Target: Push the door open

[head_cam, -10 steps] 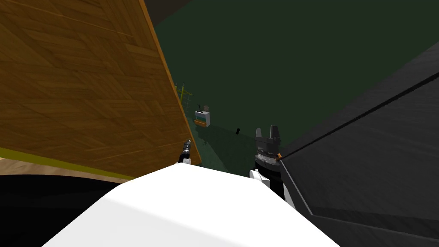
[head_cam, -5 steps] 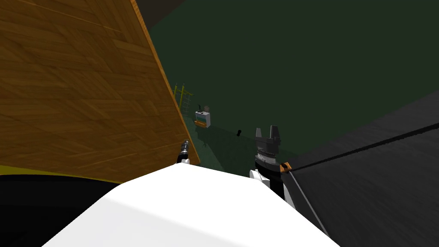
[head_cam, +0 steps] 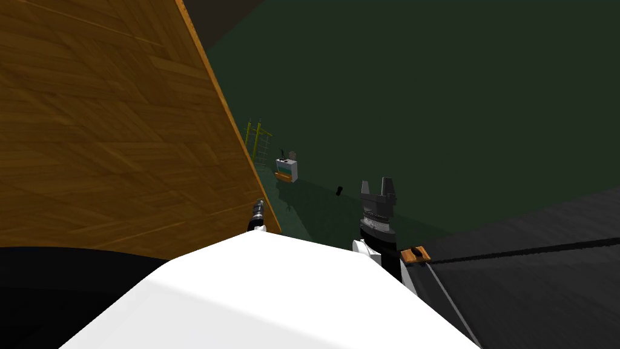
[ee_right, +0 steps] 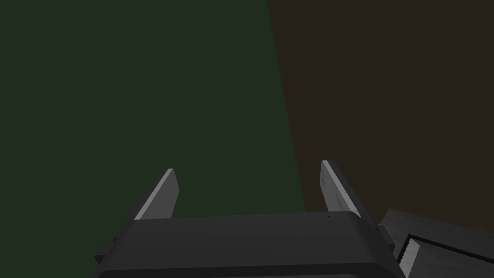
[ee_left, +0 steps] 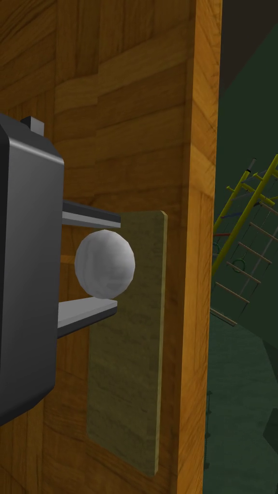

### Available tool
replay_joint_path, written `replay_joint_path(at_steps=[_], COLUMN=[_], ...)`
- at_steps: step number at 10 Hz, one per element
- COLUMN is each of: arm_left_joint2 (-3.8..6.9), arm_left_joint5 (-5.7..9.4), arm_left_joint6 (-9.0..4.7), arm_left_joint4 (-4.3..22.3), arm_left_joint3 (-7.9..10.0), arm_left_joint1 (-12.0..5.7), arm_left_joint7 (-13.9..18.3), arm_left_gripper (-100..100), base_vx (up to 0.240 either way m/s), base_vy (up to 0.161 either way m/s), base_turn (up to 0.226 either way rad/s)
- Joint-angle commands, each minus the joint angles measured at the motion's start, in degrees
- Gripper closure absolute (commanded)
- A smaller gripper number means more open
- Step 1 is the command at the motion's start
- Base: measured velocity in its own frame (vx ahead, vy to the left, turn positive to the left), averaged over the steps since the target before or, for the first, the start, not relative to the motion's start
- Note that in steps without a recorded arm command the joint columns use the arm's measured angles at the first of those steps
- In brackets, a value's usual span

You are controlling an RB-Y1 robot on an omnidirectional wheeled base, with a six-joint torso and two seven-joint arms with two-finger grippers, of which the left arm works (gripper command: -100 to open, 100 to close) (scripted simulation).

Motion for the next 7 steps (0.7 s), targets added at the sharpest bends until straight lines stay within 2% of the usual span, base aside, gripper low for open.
replay_joint_path(at_steps=[1, 7], arm_left_joint2=[0.52, 1.08], arm_left_joint5=[0.65, 2.89], arm_left_joint6=[-0.35, -0.61], arm_left_joint4=[0.05, 0.36], arm_left_joint3=[1.13, 4.79], arm_left_joint1=[-0.27, 0.11], arm_left_joint7=[-0.44, -1.9], arm_left_gripper=[100, 100], base_vx=[0.235, 0.2], base_vy=[0.041, 0.029], base_turn=[0.027, 0.042])
